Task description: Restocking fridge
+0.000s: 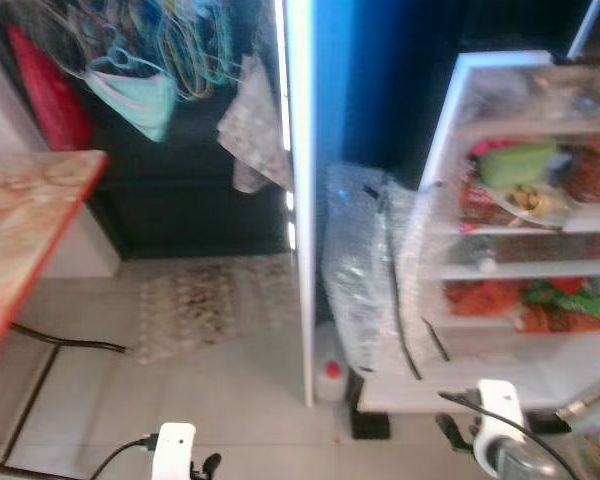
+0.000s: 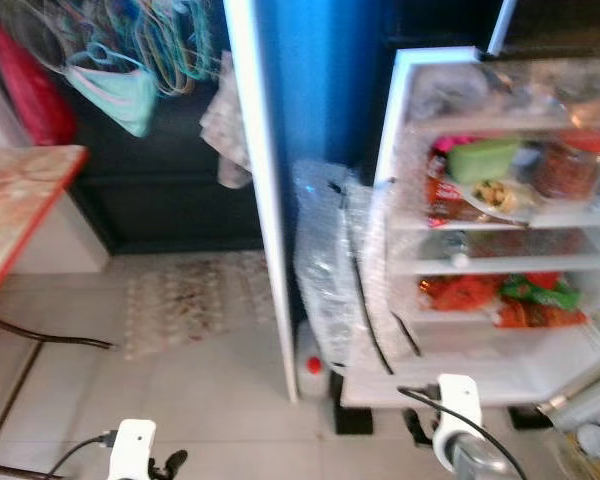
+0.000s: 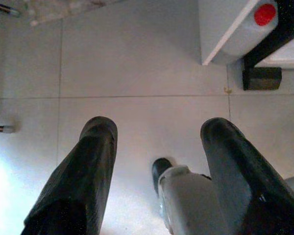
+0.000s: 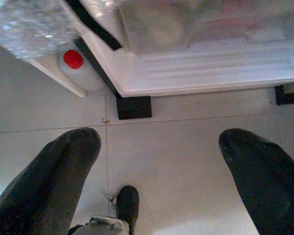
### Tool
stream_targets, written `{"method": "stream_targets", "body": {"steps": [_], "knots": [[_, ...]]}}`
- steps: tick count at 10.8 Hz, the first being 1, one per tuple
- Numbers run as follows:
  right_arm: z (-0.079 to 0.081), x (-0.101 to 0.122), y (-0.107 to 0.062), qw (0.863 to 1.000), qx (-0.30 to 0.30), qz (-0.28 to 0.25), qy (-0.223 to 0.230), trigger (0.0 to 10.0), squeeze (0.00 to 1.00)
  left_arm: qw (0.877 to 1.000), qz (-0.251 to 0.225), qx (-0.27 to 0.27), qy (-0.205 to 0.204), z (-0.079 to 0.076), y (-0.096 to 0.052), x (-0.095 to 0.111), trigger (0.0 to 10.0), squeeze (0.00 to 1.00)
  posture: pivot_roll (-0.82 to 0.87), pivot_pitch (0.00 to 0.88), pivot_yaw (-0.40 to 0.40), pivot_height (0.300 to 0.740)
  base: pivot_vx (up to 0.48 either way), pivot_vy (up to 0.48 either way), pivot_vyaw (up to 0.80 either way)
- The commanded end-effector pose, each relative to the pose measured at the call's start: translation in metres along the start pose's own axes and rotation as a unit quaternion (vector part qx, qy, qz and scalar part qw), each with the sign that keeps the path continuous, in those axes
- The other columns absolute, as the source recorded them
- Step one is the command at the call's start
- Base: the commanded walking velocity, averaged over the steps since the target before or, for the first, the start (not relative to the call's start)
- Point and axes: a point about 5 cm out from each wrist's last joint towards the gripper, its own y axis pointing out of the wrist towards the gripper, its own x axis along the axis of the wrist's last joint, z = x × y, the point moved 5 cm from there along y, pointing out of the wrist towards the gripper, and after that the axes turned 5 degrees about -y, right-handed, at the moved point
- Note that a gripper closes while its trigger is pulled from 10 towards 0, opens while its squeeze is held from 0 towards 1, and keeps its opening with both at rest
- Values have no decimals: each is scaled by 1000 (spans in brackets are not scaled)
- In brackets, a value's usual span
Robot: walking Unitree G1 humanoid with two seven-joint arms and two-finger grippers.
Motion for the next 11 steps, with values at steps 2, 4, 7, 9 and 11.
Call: {"method": "stream_targets", "body": {"steps": [2,4,7,9,11], "knots": [[9,1,2,1000,11,-7,8,10000,0,1000,14,12,8,10,-3,-8,10000,0,-39,0,47,740,0,469,0],[9,1,2,1000,10,-7,8,10000,0,1000,14,13,7,11,-3,-8,10000,0,-39,0,47,740,0,159,0],[7,0,2,1000,7,0,6,10000,0,1000,11,15,6,12,-4,-8,10000,0,-34,4,44,740,0,0,-258],[9,-1,2,1000,11,2,3,10000,0,1000,9,14,-1,13,-5,-8,10000,0,-33,10,47,740,0,0,-766],[10,0,2,1000,12,1,4,10000,0,1000,8,19,-15,15,-5,-8,10000,0,-37,13,50,740,0,0,-766]]}}
